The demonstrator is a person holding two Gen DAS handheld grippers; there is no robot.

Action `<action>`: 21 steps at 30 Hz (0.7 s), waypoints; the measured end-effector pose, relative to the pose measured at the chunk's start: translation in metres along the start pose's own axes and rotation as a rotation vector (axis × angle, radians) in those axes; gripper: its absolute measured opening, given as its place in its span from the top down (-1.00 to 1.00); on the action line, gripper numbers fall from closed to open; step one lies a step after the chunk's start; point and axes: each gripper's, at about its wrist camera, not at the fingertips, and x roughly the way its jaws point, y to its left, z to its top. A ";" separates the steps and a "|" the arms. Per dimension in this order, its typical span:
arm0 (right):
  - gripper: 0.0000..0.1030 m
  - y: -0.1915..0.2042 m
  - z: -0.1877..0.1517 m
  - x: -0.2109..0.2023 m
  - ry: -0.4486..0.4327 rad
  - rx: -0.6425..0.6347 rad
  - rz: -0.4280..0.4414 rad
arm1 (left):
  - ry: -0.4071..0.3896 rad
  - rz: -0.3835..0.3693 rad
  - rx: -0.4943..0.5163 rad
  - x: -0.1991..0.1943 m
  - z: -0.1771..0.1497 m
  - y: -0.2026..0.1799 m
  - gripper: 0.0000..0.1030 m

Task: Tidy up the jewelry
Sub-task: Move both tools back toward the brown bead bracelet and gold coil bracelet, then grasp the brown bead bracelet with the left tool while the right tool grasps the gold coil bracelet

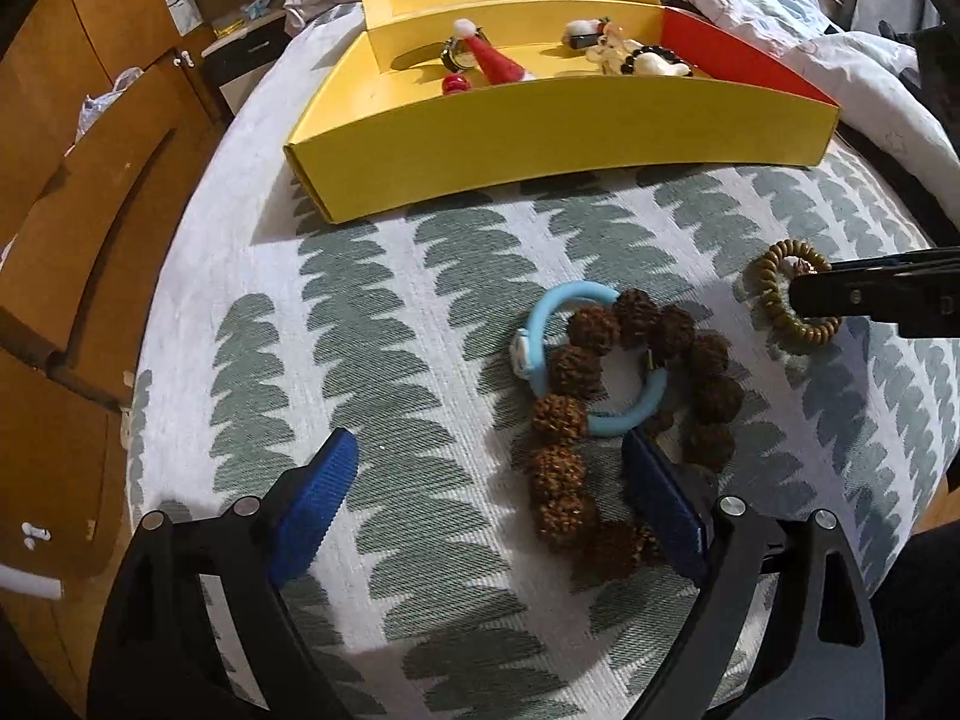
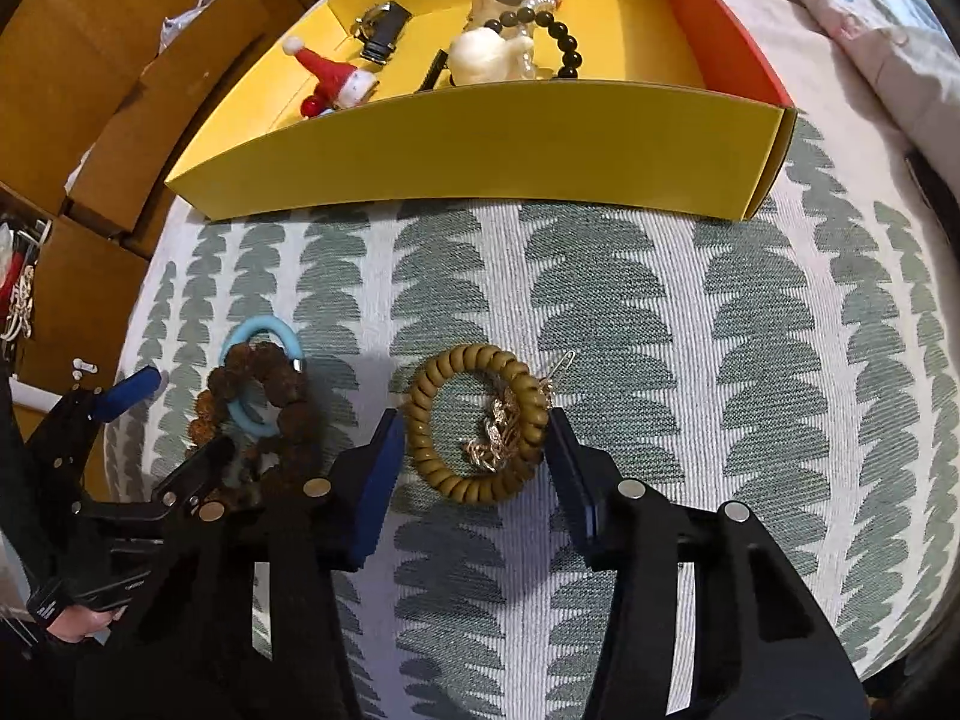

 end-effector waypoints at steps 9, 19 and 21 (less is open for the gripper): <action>0.21 -0.002 0.000 0.000 0.003 0.011 0.007 | 0.033 -0.026 0.016 0.008 -0.002 -0.008 0.17; 0.58 0.003 -0.002 0.000 0.017 -0.009 0.038 | 0.032 -0.103 -0.013 0.005 -0.002 -0.004 0.60; 0.64 0.004 -0.001 -0.003 0.010 -0.008 0.056 | 0.030 -0.137 -0.030 0.003 0.000 0.000 0.60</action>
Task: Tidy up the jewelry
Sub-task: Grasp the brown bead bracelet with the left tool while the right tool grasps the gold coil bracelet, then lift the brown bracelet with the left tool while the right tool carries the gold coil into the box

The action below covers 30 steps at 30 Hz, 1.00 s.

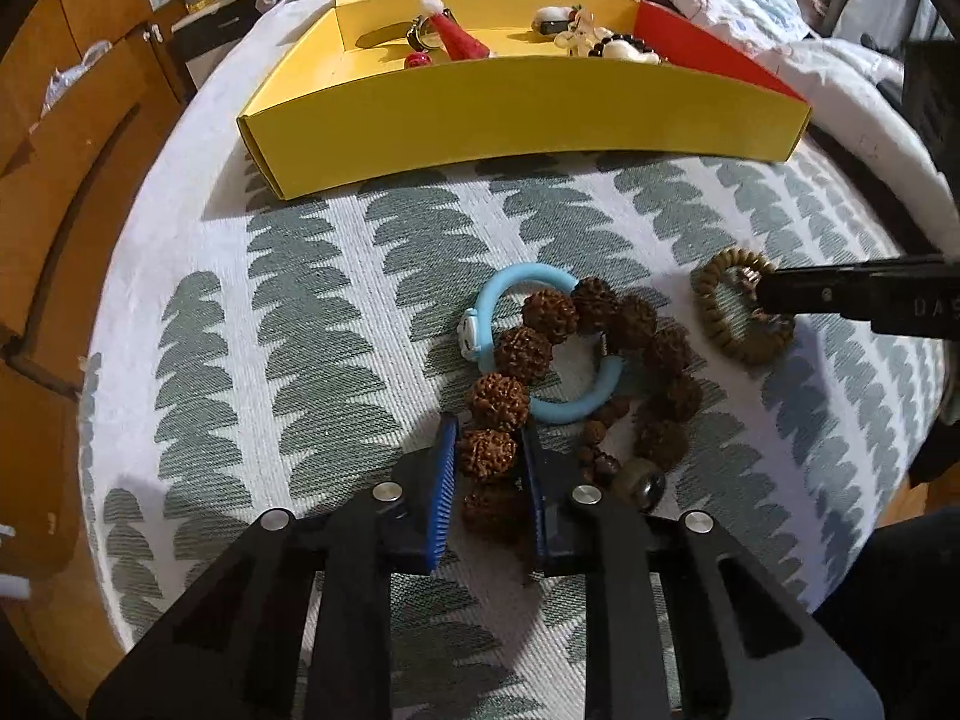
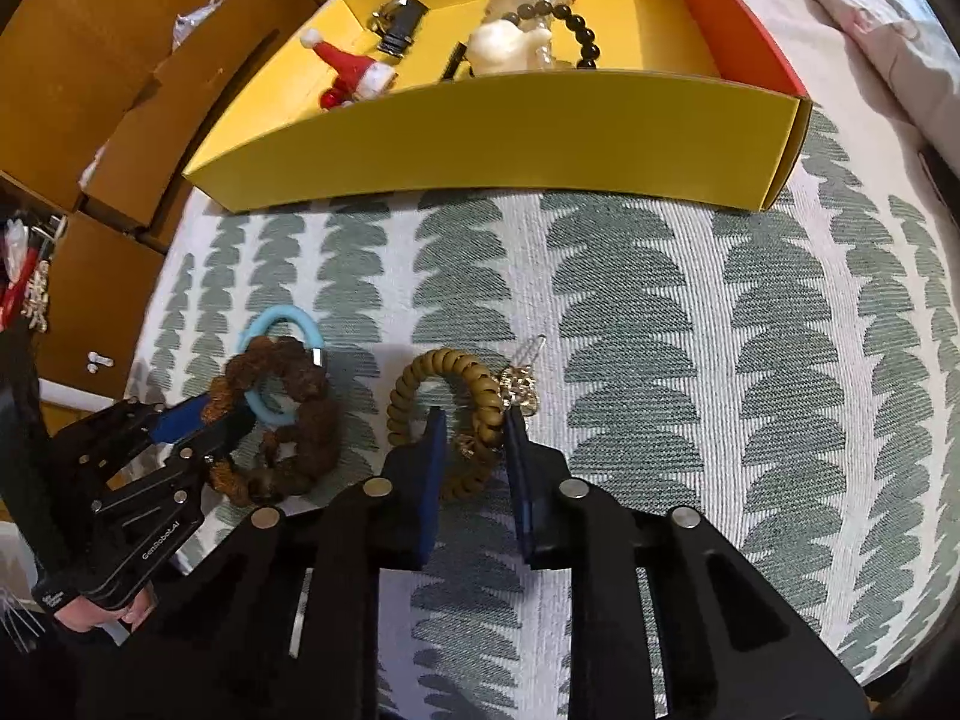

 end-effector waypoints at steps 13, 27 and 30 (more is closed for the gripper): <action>0.68 0.010 0.001 -0.020 -0.033 -0.020 0.104 | -0.086 -0.120 -0.022 -0.032 0.009 0.004 0.60; 0.56 0.025 0.004 0.016 0.037 -0.037 0.068 | -0.090 -0.145 -0.015 -0.031 0.014 -0.003 0.60; 0.56 0.025 0.004 0.017 0.034 -0.039 0.074 | -0.092 -0.144 -0.007 -0.030 0.014 -0.005 0.60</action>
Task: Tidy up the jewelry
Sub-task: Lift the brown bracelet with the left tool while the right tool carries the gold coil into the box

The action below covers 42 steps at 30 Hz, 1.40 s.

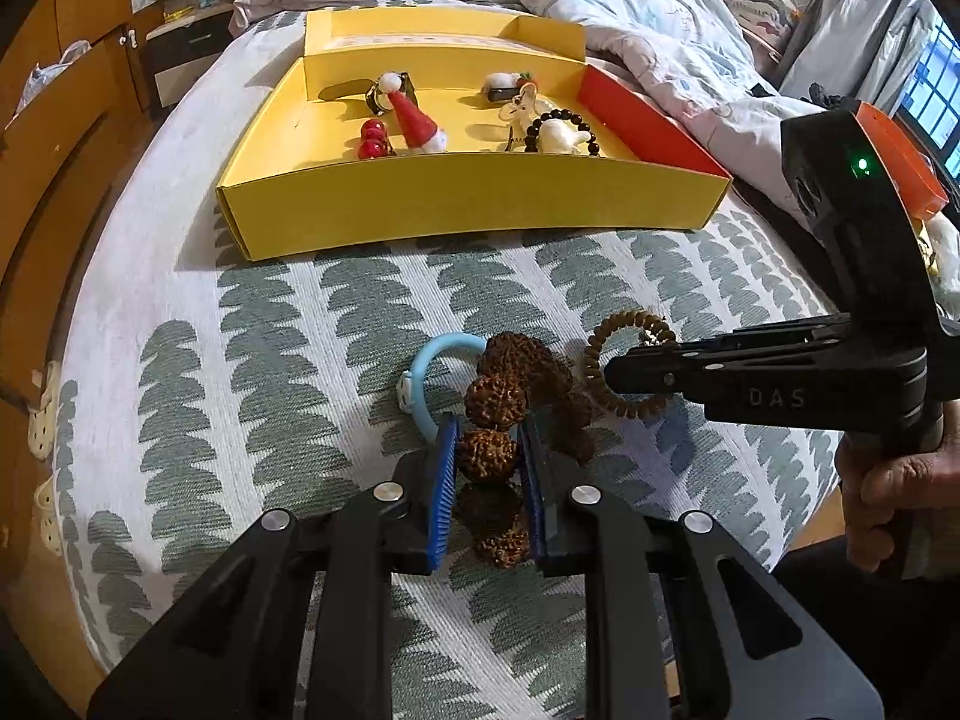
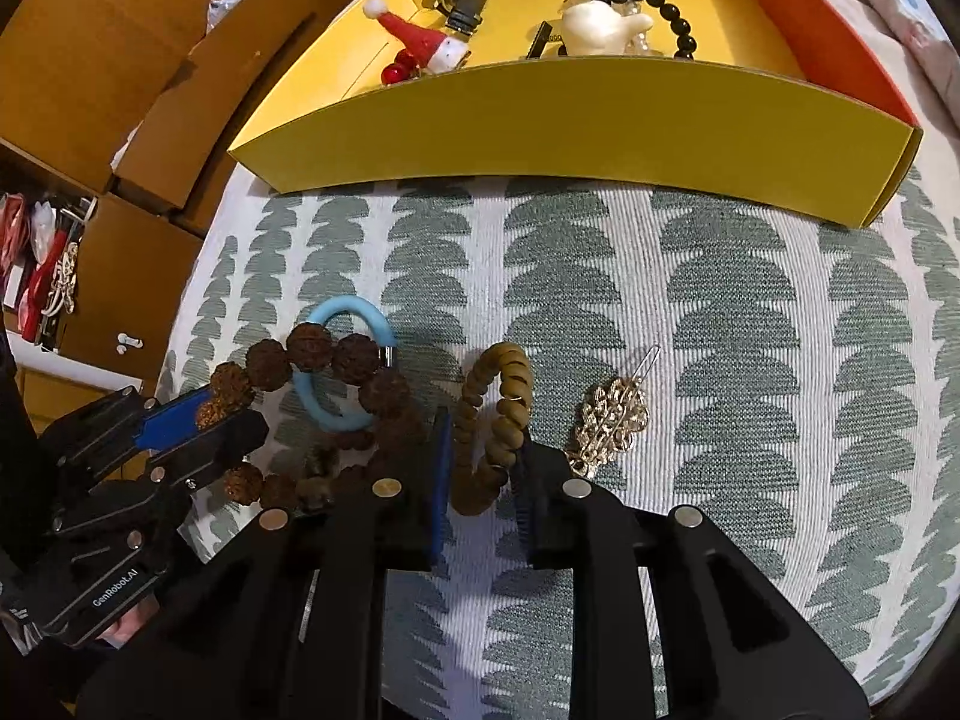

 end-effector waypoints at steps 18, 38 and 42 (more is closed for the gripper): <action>0.80 0.004 0.000 -0.039 -0.106 -0.017 0.050 | -0.061 -0.076 -0.018 -0.018 0.006 -0.003 0.61; 0.80 0.036 0.060 -0.102 -0.272 -0.073 0.090 | -0.232 -0.094 -0.046 -0.080 0.072 -0.007 0.61; 0.80 0.029 0.092 -0.110 -0.314 -0.059 0.084 | -0.262 -0.066 -0.048 -0.085 0.103 -0.004 0.61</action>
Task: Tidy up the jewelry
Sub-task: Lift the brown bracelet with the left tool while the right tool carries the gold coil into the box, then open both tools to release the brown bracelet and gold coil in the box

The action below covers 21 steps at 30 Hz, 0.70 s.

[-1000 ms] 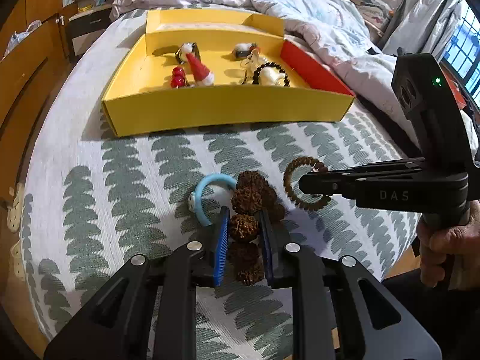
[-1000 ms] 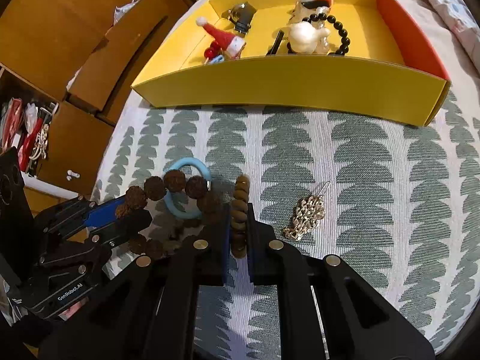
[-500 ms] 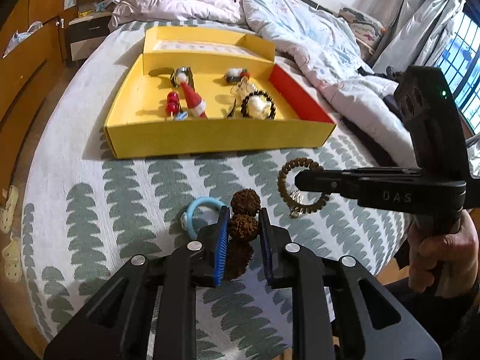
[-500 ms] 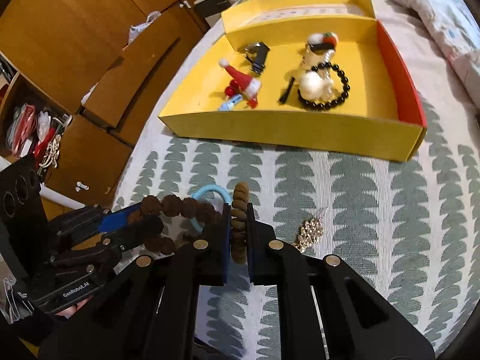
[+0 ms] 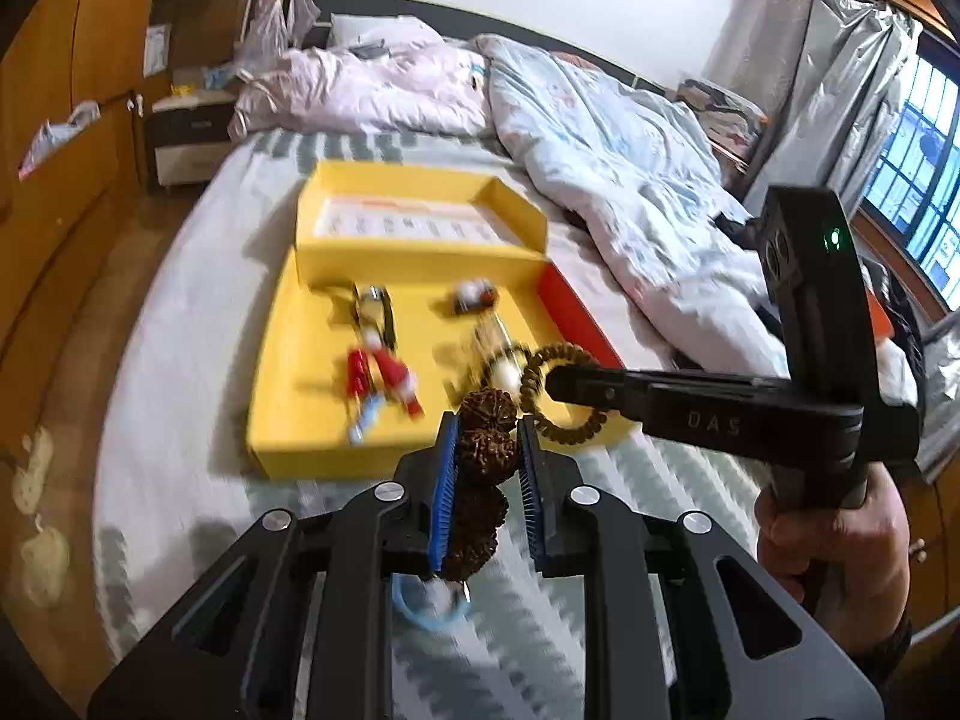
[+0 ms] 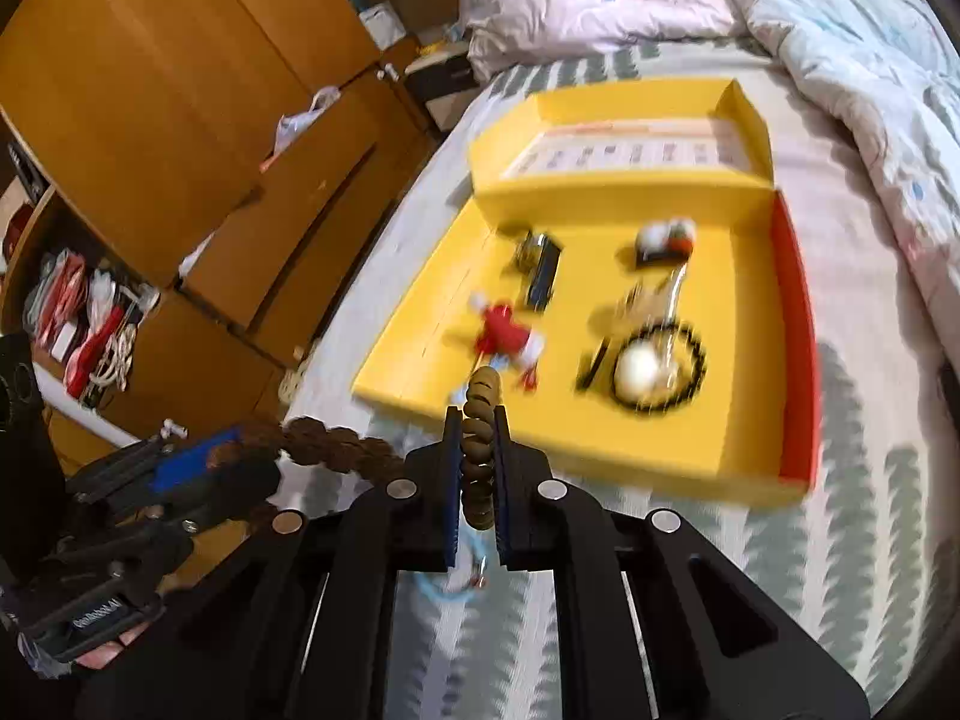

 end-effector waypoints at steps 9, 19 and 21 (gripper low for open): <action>0.80 -0.032 0.048 0.050 0.024 0.027 -0.093 | 0.073 0.052 -0.036 0.066 0.058 0.019 0.61; 0.80 -0.076 0.062 0.096 0.079 0.105 -0.123 | 0.130 0.053 -0.044 0.131 0.077 0.023 0.61; 0.80 -0.081 0.061 0.103 0.091 0.110 -0.137 | 0.137 0.072 -0.049 0.144 0.079 0.026 0.61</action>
